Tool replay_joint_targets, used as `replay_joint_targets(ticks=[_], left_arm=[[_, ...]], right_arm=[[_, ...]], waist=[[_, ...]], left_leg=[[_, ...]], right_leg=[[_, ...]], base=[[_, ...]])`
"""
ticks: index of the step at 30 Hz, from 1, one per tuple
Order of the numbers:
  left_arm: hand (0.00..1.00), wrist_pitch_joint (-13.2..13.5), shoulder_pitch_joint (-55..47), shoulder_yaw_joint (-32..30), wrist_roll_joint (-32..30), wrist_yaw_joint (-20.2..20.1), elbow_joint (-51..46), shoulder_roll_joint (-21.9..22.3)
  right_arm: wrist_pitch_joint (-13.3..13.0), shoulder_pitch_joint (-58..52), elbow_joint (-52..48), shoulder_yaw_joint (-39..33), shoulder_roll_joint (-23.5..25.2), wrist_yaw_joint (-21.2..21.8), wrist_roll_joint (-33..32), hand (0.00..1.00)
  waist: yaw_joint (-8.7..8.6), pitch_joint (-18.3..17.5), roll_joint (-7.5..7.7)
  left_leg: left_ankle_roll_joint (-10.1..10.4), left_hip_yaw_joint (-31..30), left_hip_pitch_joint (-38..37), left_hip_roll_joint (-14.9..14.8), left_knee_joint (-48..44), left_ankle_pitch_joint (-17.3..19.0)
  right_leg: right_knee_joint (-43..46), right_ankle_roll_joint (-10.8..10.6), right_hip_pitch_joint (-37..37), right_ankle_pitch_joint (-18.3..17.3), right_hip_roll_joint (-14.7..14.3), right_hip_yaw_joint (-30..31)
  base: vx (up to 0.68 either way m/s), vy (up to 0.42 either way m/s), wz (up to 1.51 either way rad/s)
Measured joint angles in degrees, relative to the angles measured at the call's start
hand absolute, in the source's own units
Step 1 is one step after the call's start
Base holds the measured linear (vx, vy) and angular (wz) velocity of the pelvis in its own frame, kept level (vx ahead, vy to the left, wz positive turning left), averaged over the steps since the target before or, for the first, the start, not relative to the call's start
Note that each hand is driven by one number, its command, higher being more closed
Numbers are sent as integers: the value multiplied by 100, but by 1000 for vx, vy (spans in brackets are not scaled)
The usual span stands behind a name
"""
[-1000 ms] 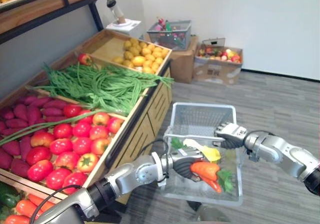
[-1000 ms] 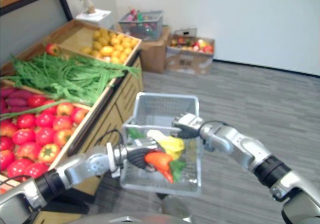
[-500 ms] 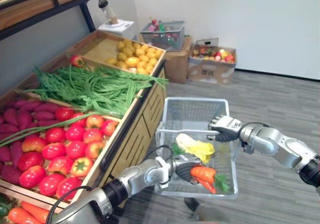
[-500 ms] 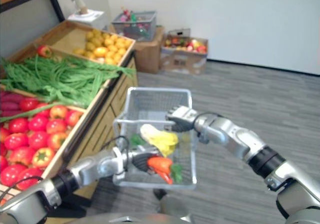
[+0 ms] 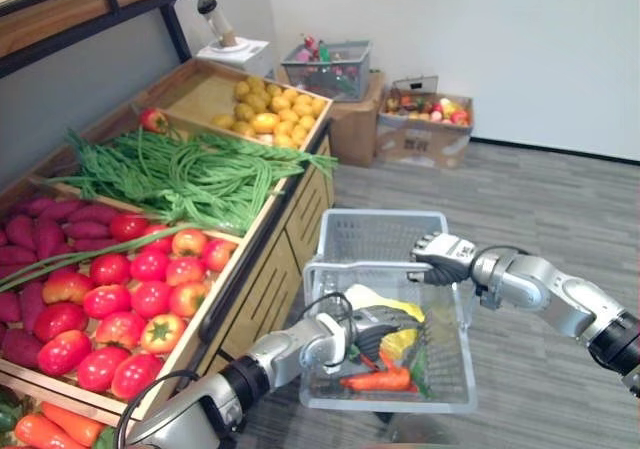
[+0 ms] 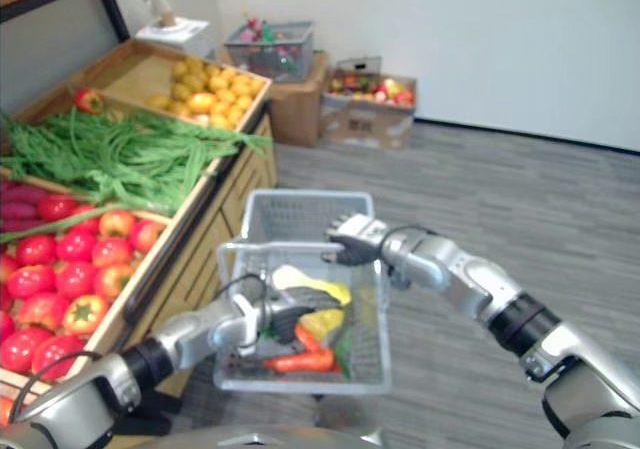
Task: Pick vegetable in the basket
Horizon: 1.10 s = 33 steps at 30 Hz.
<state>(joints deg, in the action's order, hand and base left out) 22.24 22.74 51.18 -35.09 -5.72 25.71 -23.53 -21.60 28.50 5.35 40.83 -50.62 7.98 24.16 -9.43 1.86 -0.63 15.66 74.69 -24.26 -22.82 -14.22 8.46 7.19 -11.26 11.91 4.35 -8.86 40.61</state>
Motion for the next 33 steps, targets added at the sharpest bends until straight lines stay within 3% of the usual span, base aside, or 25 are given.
replay_joint_targets(ticks=[7, 13, 20, 27, 31, 33], left_arm=[[0, -6, 220, -31, 8, 53, -98, 104], [0, 18, 227, -78, 598, 48, -1633, -161], [0, 233, 218, 31, 1904, -94, -3313, -653], [0, 271, -142, -57, 3224, -109, -4391, -971], [0, 256, -773, -694, 3823, -132, -4714, -1023], [0, 181, -1398, -1502, 4168, -106, -4778, -840]], right_arm=[[27, -431, -7, -510, 11, 105, 3, 100], [150, -1136, 29, -1117, 138, 103, 32, 100], [348, -1821, 913, -2042, 812, 51, 55, 100], [841, -2691, 2075, -3515, 1713, -165, 75, 100], [1016, -3300, 2471, -4506, 2348, -383, 66, 100], [1116, -3658, 2705, -5102, 2814, -511, 51, 100]], waist=[[71, 16, 100], [196, 15, 155], [386, 13, 190], [686, 5, 185], [845, -19, 210], [891, -58, 244]], left_leg=[[13, -178, 145, 2, 14, 9], [9, -520, 341, -29, 11, 11], [14, -1092, 654, -55, -7, 15], [-33, -2013, 1256, -58, 10, -23], [-147, -2727, 1692, 19, 36, -97], [-312, -3300, 1999, 206, 217, -209]], right_leg=[[-30, 1, -9, 3, 110, -130], [-45, 0, -30, 4, 286, -425], [-136, 1, -125, 2, 580, -882], [-301, 3, -241, 1, 1024, -1722], [-347, 29, -364, -23, 1330, -2411], [-414, 38, -477, -32, 1585, -2962]], base=[[-15, -5, 13], [-52, -13, 29], [-51, 4, 35], [-41, -13, 66], [-27, -27, 91], [-38, -4, 115]])
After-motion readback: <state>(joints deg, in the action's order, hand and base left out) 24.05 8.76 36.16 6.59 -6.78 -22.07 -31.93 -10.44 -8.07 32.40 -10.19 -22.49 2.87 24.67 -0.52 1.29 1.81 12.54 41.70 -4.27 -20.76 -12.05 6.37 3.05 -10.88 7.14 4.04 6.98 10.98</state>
